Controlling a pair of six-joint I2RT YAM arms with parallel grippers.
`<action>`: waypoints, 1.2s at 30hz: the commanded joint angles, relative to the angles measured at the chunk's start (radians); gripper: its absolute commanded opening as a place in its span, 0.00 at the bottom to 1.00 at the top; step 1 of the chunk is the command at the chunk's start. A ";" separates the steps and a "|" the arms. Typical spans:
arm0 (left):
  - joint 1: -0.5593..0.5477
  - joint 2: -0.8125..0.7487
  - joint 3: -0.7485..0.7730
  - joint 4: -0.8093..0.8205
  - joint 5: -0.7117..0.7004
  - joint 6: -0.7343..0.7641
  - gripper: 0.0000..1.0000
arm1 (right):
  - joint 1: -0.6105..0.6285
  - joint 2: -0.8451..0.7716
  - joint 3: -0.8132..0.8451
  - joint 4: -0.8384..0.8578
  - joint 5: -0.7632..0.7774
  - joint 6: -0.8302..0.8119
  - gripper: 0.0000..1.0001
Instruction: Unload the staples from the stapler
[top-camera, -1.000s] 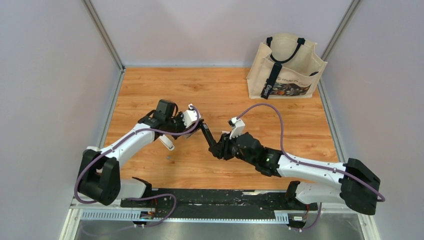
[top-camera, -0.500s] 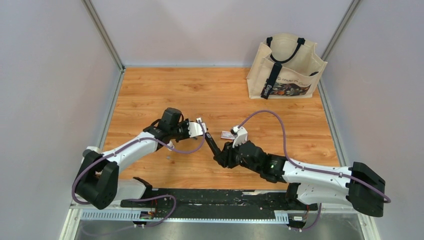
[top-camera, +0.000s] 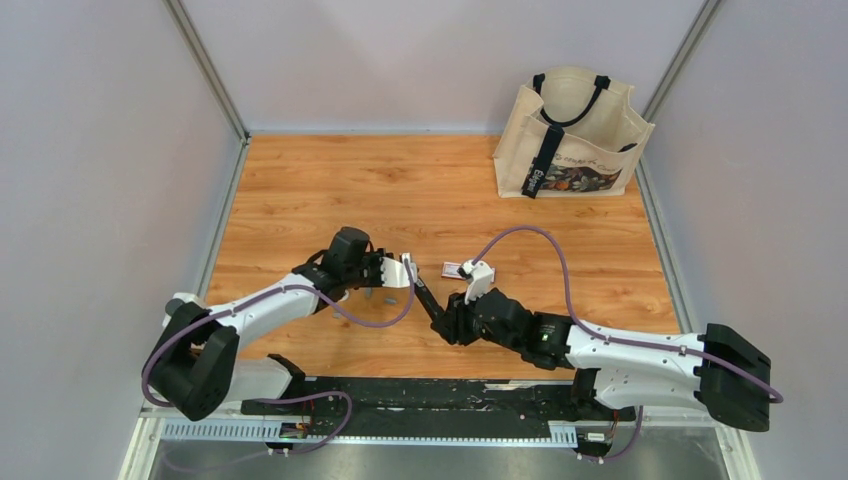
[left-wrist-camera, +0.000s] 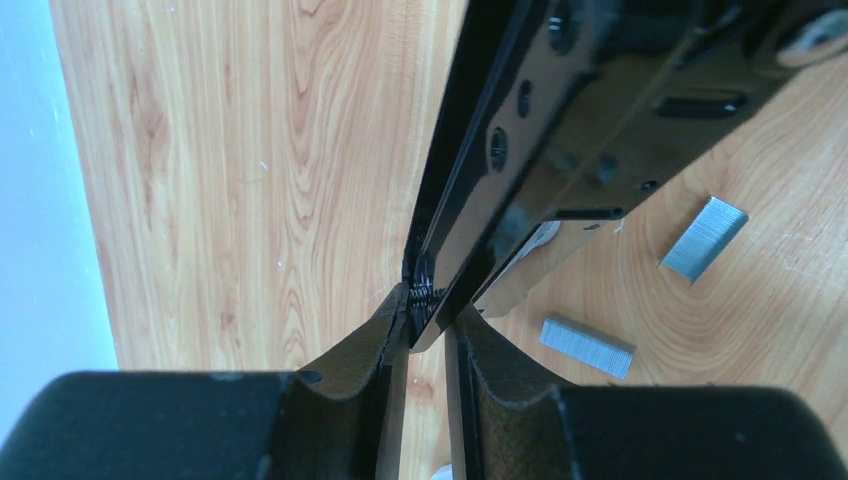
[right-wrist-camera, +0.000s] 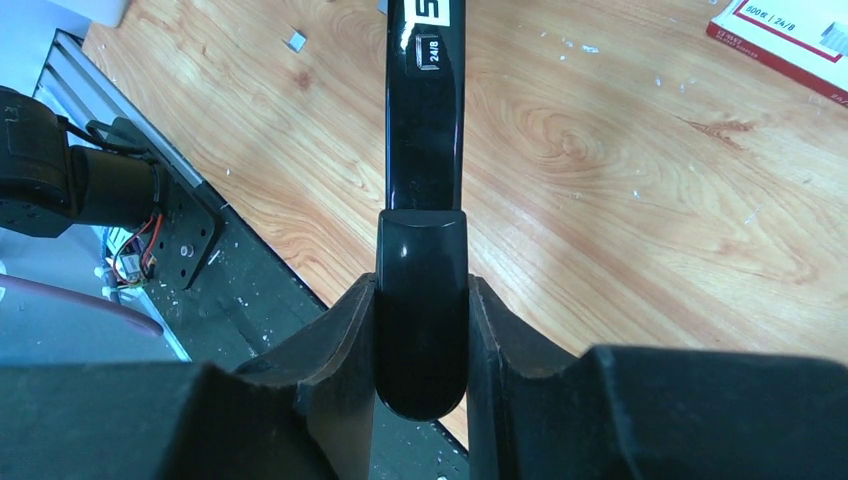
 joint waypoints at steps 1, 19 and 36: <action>0.025 -0.035 0.114 -0.047 -0.086 -0.108 0.28 | 0.022 -0.026 0.064 -0.010 0.019 -0.056 0.00; 0.040 -0.222 0.284 -0.599 0.397 -0.378 0.46 | -0.194 0.288 0.514 -0.021 0.040 -0.236 0.00; 0.398 -0.217 0.405 -0.609 0.426 -0.676 0.51 | -0.228 0.789 0.922 -0.153 -0.046 -0.376 0.00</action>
